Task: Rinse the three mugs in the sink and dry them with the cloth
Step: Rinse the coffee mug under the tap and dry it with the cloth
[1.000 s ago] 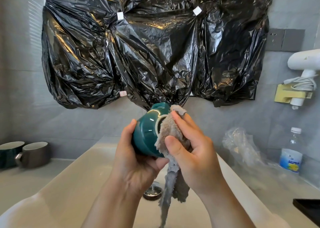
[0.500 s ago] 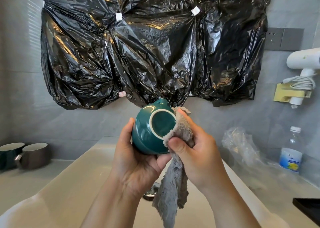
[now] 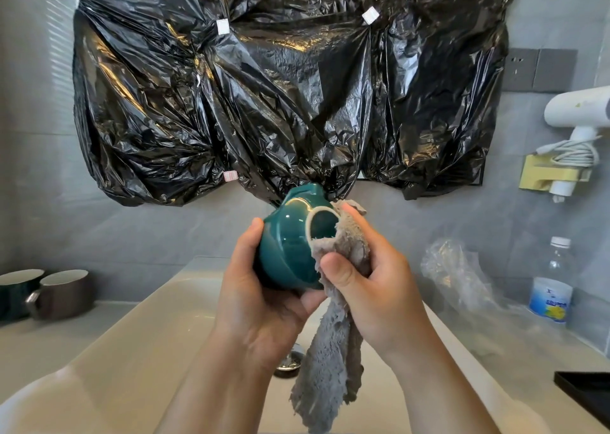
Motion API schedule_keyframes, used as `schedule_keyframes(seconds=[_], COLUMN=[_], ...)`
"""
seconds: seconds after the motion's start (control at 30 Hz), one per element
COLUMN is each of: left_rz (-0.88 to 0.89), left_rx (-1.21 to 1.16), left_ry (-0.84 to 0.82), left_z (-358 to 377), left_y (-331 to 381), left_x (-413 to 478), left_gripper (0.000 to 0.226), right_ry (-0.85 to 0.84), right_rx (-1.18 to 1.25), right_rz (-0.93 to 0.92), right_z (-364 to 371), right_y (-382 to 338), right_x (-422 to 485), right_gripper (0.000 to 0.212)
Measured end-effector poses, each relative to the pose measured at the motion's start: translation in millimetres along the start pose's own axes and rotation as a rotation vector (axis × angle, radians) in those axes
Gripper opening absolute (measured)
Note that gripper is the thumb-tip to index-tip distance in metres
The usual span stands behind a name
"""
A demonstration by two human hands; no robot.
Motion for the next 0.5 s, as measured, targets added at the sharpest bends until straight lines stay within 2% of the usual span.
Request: schedule_keyframes(seconds=[0.13,0.2,0.23,0.27,0.3,0.33,0.4,0.5], left_rz=[0.149,0.173,0.190,0.208,0.225,0.234,0.238,0.215], left_rx=[0.369,0.423,0.438,0.460,0.491,0.523,0.545,0.393], left_ry=[0.002,-0.022,-0.036,-0.049,-0.066,-0.082,-0.089,-0.045], left_z=[0.2,1.2,1.4,1.5,1.4,1.3,3.1,4.2], left_y=[-0.2,-2.1,-3.4,-4.5,-5.9,-7.5,-10.1,-10.8], left_x=[-0.8,-2.0,-2.5,-2.6,-2.4,-2.3,-2.5,-1.4], left_gripper=[0.029,0.039,0.044,0.047,0.045,0.042,0.041,0.036], right_ry=[0.013,0.016,0.040,0.089,0.157,0.219,0.288,0.194], right_rx=[-0.170,-0.061,0.025,0.120,0.206,0.250,0.257,0.226], right_rz=[-0.006,-0.003,-0.004,-0.003,0.008,0.026,0.052,0.000], right_z=[2.3,4.6,6.3,7.3,7.2,5.9,2.4,8.4], right_y=[-7.3,-9.1,-9.3,-8.9,-8.6,-7.4,-6.1,-11.3], right_x=[-0.7,-1.4,-1.7,-1.3,-0.9,-0.6,-0.2,-1.9], right_gripper=[0.106,0.102,0.088,0.066,0.042,0.030,0.030,0.049])
Point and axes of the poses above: each hand's wrist, its own x-axis towards the middle knuckle, its own z-axis out of the palm, y = z × x, the point moved 1 cm from there along x, towards the middle knuckle, and after that the axes turned 10 degrees about -y, right-handed, at the moved point
